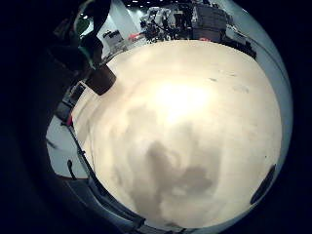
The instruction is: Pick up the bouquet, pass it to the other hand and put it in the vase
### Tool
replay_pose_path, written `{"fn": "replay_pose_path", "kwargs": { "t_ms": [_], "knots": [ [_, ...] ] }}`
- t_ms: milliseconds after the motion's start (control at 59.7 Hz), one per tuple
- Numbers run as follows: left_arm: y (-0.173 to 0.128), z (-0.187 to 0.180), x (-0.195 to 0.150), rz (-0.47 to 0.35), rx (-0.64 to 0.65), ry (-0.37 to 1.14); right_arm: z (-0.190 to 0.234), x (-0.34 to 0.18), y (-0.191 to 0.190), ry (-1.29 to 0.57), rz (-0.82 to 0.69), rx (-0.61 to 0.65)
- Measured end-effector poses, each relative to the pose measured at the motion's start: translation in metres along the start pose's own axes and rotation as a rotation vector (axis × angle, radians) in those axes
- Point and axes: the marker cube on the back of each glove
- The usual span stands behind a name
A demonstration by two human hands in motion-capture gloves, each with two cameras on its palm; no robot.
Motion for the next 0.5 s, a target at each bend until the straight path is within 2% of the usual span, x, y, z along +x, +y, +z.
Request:
{"fn": "replay_pose_path", "kwargs": {
  "t_ms": [34,84,134,168,218,285,385,452,503],
  "knots": [
    [0.011,0.000,-0.013,-0.010,-0.005,-0.013,-0.002,-0.006,0.001,-0.063,-0.037,0.023],
    [0.024,-0.001,-0.031,-0.137,0.044,-0.082,-0.009,-0.033,-0.002,-0.293,-0.185,0.112],
    [0.031,-0.002,-0.045,-0.214,0.067,-0.090,-0.017,-0.061,-0.004,-0.538,-0.333,0.189],
    [0.035,-0.003,-0.049,-0.244,0.074,-0.077,-0.020,-0.077,-0.001,-0.717,-0.399,0.177],
    [0.039,-0.004,-0.051,-0.233,0.105,-0.081,-0.021,-0.087,0.008,-0.911,-0.404,0.073],
    [0.036,-0.010,-0.060,-0.227,0.240,-0.169,-0.017,-0.076,0.009,-0.836,-0.351,0.081],
    [0.042,-0.012,-0.060,-0.235,0.329,-0.218,-0.017,-0.070,0.015,-0.853,-0.330,0.016],
    [0.039,-0.009,-0.058,-0.144,0.357,-0.172,-0.021,-0.068,0.010,-0.756,-0.345,0.166],
    [0.030,-0.004,-0.066,-0.131,0.312,-0.136,-0.019,-0.070,0.007,-0.773,-0.377,0.190]
  ]
}}
